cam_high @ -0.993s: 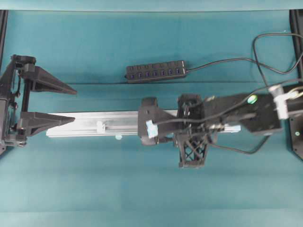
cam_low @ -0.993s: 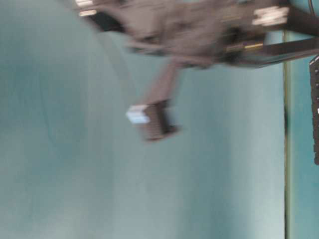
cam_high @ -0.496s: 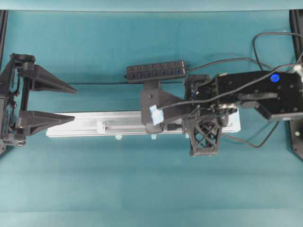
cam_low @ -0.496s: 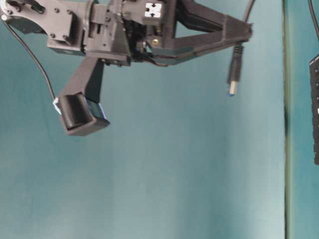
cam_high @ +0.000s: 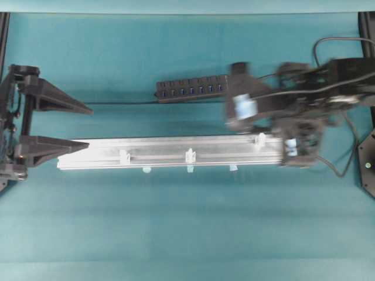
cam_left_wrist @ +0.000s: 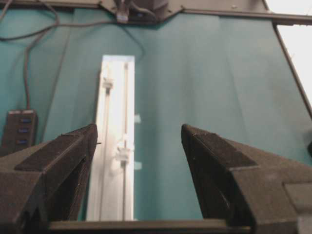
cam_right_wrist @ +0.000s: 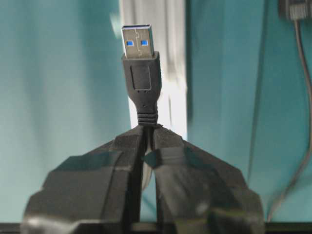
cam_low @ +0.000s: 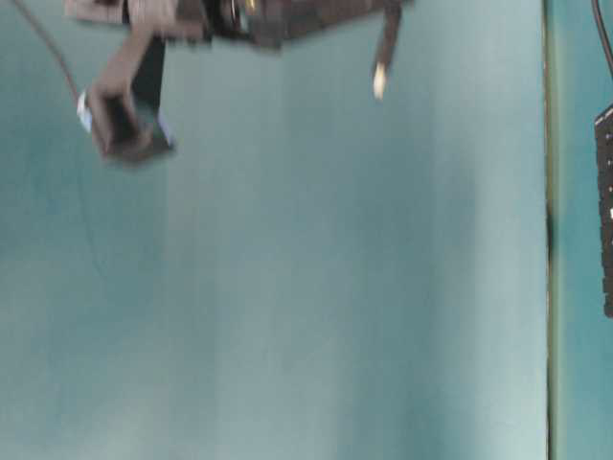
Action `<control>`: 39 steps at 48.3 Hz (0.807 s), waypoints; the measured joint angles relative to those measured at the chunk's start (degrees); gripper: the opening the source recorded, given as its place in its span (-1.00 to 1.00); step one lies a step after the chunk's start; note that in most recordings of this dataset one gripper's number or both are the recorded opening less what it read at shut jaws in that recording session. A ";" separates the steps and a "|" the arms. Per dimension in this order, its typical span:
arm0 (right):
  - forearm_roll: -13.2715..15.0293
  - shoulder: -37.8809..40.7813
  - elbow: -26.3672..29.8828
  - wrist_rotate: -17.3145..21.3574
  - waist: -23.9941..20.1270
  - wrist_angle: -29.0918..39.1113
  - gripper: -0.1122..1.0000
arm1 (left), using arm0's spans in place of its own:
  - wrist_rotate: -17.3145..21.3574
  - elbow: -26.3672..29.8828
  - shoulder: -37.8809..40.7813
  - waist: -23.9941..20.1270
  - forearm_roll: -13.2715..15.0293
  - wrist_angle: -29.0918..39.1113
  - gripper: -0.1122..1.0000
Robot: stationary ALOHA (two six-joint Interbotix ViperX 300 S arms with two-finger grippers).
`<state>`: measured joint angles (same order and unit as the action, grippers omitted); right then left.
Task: Pass the USB cable through three rings with both arms.
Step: 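Lift the plug and carry it to the rightmost white ring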
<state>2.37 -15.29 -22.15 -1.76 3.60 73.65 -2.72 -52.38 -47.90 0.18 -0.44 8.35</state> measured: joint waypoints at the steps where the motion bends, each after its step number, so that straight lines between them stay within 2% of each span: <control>1: 0.00 -0.79 -0.79 0.00 0.18 0.35 -0.95 | 0.00 0.00 0.00 0.00 0.00 0.26 0.58; 20: 0.00 -8.17 -12.22 0.18 0.53 0.35 -0.95 | 0.00 0.18 -0.18 -0.44 0.00 2.46 0.58; 32: 0.09 -8.09 -18.72 0.18 0.88 -4.75 -0.95 | 0.00 0.26 -0.09 -0.62 0.00 2.46 0.58; 39: 0.00 -8.00 -21.09 0.26 2.90 -8.35 -0.95 | -0.26 0.35 0.26 -0.62 0.00 2.46 0.58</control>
<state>2.37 -23.29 -43.24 -1.49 6.50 65.30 -2.99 -52.03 -47.64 -0.44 -0.44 10.81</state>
